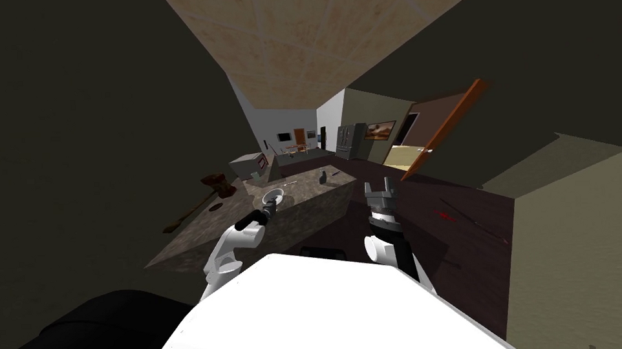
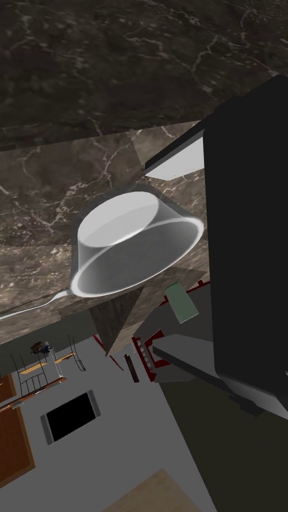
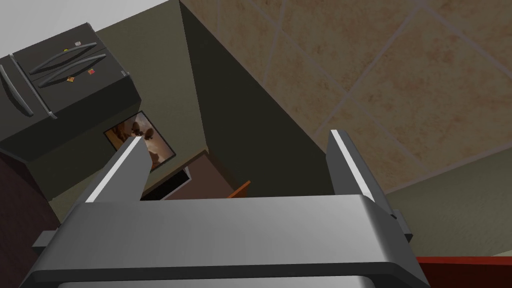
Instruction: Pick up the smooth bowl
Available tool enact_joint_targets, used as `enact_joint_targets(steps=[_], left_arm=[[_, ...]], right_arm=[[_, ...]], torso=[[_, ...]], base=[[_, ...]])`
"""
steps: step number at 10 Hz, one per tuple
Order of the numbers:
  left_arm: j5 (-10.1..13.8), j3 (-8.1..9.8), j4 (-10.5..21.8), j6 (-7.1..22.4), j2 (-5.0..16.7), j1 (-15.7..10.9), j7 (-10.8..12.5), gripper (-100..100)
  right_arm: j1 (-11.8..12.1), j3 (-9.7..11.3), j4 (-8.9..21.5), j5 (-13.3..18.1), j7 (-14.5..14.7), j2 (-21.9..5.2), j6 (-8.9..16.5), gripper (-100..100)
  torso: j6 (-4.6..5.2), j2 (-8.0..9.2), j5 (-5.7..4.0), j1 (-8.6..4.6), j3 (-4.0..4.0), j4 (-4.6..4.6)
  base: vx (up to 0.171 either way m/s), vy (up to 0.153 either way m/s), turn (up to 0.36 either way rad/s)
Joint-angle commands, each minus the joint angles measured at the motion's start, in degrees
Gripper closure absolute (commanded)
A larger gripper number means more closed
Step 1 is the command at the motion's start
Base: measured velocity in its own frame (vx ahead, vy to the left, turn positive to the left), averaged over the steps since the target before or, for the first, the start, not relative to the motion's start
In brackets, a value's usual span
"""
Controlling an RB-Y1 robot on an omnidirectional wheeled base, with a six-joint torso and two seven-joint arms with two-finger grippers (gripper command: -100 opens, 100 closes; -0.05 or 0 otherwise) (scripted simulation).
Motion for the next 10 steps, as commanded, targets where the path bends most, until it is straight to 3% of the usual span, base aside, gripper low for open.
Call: enact_joint_targets(steps=[1,5,10], left_arm=[[1.3,0.45,-0.2,2.9,1.1,-0.7,0.5,-100],[2.5,0.76,0.0,7.8,2.2,-1.4,0.9,-100],[5.9,1.55,0.8,16.1,5.6,-3.7,1.9,-100]], right_arm=[[0.0,0.0,0.0,0.0,0.0,0.0,0.0,0],[0.0,0.0,0.0,0.0,0.0,0.0,0.0,0],[0.0,0.0,0.0,0.0,0.0,0.0,0.0,0]], torso=[[0.00,0.00,0.00,0.00,0.00,0.00],[0.00,-0.02,0.02,0.07,-0.01,0.00],[0.00,-0.06,0.02,0.07,-0.03,-0.01]], base=[[-0.015,0.027,-0.073],[-0.011,0.033,-0.046],[-0.003,0.039,-0.062]])
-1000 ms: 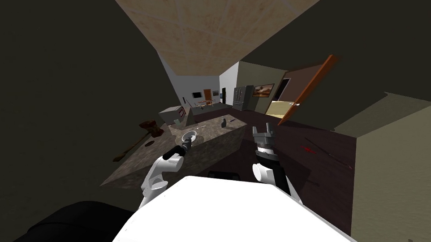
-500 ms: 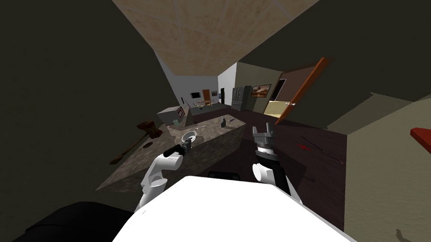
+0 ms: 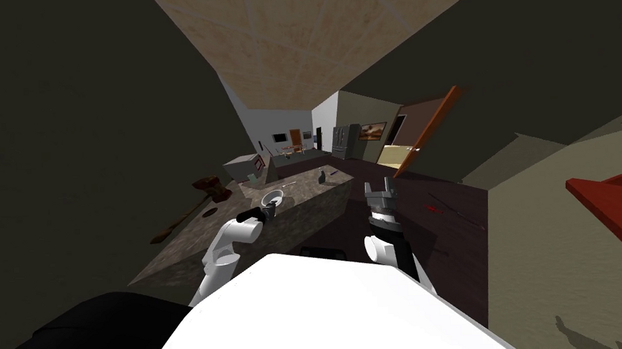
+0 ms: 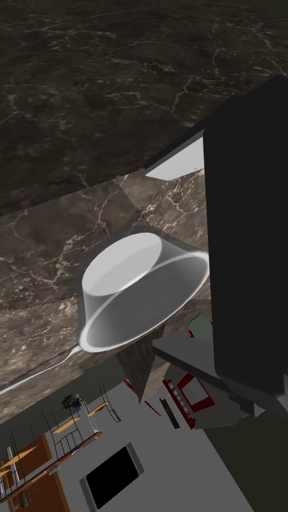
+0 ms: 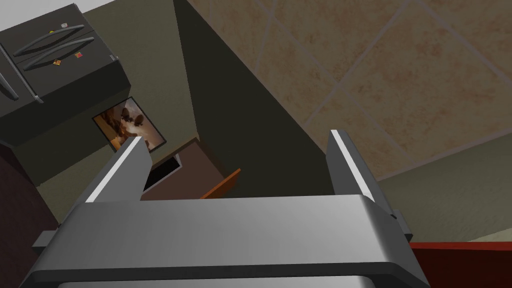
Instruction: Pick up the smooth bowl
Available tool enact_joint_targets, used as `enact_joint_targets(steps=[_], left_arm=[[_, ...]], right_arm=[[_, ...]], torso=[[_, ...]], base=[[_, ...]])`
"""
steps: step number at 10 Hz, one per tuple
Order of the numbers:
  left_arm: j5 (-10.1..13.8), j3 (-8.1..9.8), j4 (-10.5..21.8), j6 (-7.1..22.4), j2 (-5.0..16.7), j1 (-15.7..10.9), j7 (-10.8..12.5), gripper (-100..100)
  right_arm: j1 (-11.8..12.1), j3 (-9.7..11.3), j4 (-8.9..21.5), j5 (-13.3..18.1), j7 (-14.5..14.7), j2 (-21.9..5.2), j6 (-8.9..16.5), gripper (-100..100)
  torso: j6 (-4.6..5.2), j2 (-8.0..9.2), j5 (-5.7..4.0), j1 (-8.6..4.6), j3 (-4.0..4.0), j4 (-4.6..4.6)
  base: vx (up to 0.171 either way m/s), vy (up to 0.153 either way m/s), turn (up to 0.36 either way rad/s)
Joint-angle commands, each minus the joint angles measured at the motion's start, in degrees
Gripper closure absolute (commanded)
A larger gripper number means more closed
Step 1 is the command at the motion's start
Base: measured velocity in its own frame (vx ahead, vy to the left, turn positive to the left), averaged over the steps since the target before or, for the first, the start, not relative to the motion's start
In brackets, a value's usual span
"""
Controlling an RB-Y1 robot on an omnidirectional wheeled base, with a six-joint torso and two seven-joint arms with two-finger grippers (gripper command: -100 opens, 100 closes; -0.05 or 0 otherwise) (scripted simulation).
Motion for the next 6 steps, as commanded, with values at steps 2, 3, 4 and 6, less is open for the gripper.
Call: enact_joint_targets(steps=[2,3,4,6], left_arm=[[1.7,0.34,0.6,4.1,1.7,-1.1,0.4,-100],[1.7,0.34,0.6,4.7,1.7,-1.1,0.4,-100],[2.7,0.55,1.0,6.8,2.9,-1.9,0.7,-100],[3.7,0.74,1.4,9.4,4.1,-2.6,0.9,-100]], right_arm=[[0.0,0.0,0.0,0.0,0.0,0.0,0.0,0],[0.0,0.0,0.0,0.0,0.0,0.0,0.0,0],[0.0,0.0,0.0,0.0,0.0,0.0,0.0,0],[0.0,0.0,0.0,0.0,0.0,0.0,0.0,0]], torso=[[-0.02,0.01,0.00,-0.03,0.00,0.00],[0.00,-0.01,-0.01,-0.03,0.00,0.00],[-0.02,-0.02,0.00,-0.06,-0.01,-0.01],[-0.02,-0.03,-0.01,-0.07,-0.02,-0.01]], base=[[-0.002,0.045,-0.050],[0.004,0.041,-0.039],[0.008,0.044,-0.072],[0.008,0.043,-0.053]])
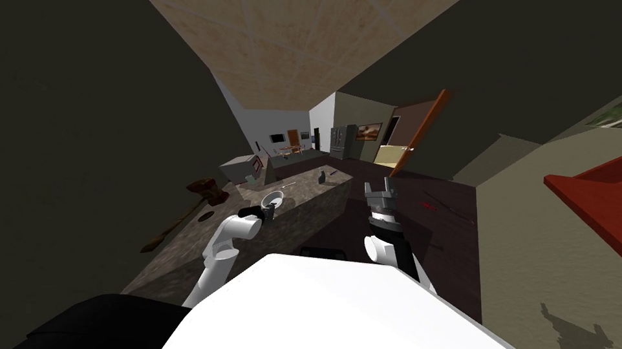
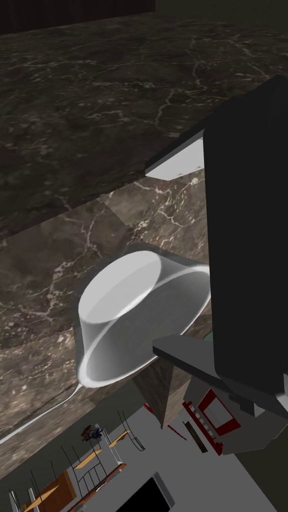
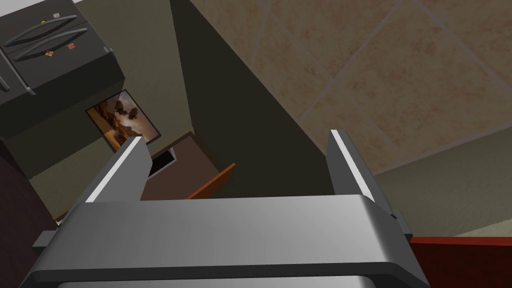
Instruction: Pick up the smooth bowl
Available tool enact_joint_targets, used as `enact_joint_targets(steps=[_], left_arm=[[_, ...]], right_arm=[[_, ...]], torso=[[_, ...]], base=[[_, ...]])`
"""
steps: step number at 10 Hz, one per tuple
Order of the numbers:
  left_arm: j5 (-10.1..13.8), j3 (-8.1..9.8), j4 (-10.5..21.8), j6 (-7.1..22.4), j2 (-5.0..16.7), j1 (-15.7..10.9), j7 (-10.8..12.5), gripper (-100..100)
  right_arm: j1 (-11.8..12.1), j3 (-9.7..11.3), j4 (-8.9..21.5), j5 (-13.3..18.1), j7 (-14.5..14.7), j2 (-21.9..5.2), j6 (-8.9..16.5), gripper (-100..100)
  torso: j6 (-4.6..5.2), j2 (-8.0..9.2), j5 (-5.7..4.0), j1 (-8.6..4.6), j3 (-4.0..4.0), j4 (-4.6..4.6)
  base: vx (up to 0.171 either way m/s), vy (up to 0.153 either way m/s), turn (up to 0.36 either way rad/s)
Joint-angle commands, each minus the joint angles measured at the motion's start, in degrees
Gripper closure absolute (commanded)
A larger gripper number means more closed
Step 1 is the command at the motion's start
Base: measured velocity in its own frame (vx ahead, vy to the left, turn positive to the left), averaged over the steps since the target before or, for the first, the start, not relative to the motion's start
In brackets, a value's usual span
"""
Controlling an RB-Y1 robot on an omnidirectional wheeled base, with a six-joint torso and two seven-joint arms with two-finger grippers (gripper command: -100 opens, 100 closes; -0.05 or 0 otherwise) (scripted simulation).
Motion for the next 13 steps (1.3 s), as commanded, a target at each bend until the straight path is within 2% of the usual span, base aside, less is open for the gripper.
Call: enact_joint_targets(steps=[1,2,3,4,8,11,12,13], left_arm=[[0.6,0.16,0.1,1.7,0.6,-0.3,0.1,-100],[1.6,0.32,0.5,3.9,1.8,-1.0,0.3,-100],[2.5,0.45,0.9,5.4,2.9,-1.6,0.5,-100],[2.5,0.45,0.9,6.0,2.9,-1.6,0.5,-100],[5.5,0.73,2.7,12.5,6.9,-3.4,1.0,-100],[6.7,0.75,3.8,15.3,9.1,-4.1,1.2,-100],[6.7,0.93,3.9,14.4,8.8,-4.0,0.9,-100],[6.7,0.95,4.0,14.6,8.9,-4.1,0.9,0]], right_arm=[[0.0,0.0,0.0,0.0,0.0,0.0,0.0,0],[0.0,0.0,0.0,0.0,0.0,0.0,0.0,0],[0.0,0.0,0.0,0.0,0.0,0.0,0.0,0],[0.0,0.0,0.0,0.0,0.0,0.0,0.0,0],[0.0,0.0,0.0,0.0,0.0,0.0,0.0,0],[0.0,0.0,0.0,0.0,0.0,0.0,0.0,0],[0.0,0.0,0.0,0.0,0.0,0.0,0.0,0],[0.0,0.0,0.0,0.0,0.0,0.0,0.0,0]], torso=[[0.00,0.00,0.00,0.00,0.00,0.00],[-0.02,-0.01,0.00,-0.01,0.00,0.00],[-0.01,-0.02,0.00,0.01,-0.01,-0.01],[0.00,-0.02,0.02,0.07,-0.02,-0.01],[-0.01,-0.11,0.03,0.12,-0.07,-0.03],[-0.02,-0.16,0.04,0.14,-0.10,-0.04],[-0.02,-0.21,0.04,0.15,-0.12,-0.05],[-0.03,-0.12,0.02,-0.01,-0.08,-0.04]], base=[[0.014,0.046,-0.032],[0.019,0.050,-0.045],[0.014,0.071,-0.096],[0.016,0.059,-0.037],[0.039,0.069,-0.068],[0.054,0.086,-0.046],[0.032,0.042,-0.013],[0.005,0.008,0.001]])
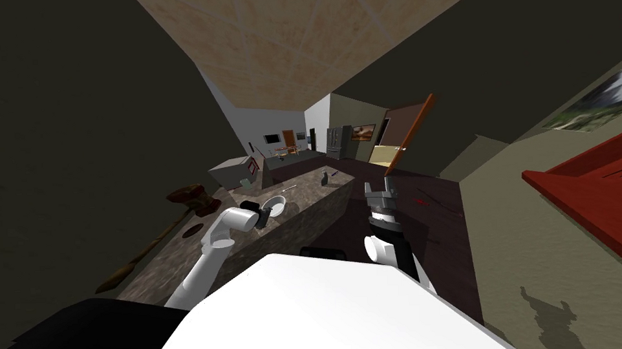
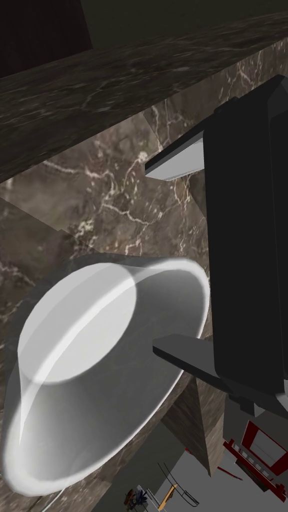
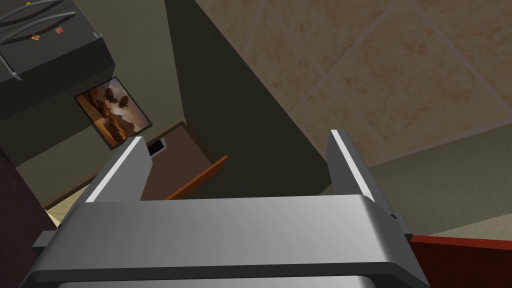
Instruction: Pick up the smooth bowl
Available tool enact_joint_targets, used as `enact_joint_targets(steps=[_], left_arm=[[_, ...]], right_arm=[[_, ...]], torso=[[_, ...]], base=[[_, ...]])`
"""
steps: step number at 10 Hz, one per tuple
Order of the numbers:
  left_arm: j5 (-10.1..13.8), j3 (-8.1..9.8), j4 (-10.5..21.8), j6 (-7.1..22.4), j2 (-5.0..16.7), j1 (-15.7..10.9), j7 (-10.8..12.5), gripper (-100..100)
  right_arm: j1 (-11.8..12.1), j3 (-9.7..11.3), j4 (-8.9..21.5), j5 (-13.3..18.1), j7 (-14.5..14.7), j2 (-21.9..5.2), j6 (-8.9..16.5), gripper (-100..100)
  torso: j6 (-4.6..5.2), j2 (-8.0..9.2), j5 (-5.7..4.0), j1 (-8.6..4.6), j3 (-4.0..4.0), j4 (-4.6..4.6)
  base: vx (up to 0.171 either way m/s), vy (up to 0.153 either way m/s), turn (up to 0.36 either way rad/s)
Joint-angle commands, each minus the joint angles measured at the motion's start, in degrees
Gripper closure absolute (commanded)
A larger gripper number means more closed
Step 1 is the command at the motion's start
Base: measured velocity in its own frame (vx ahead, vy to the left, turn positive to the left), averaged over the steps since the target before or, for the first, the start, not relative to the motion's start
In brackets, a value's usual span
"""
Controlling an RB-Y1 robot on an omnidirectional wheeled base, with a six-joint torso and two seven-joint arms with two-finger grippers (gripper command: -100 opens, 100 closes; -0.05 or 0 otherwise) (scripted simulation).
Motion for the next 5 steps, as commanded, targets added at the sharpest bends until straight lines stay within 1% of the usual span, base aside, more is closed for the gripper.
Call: enact_joint_targets(steps=[1,5], left_arm=[[0.0,0.47,2.3,-1.1,-0.2,-0.8,-1.3,-100],[-0.1,1.41,6.8,-3.3,-0.7,-2.4,-3.8,-100]], right_arm=[[0.0,0.0,0.0,0.0,0.0,0.0,0.0,0],[0.0,0.0,0.0,0.0,0.0,0.0,0.0,0]], torso=[[0.00,0.00,0.00,0.00,0.00,0.00],[0.00,0.16,-0.05,-0.20,0.09,0.04]], base=[[-0.015,-0.012,-0.014],[-0.024,-0.033,-0.011]])
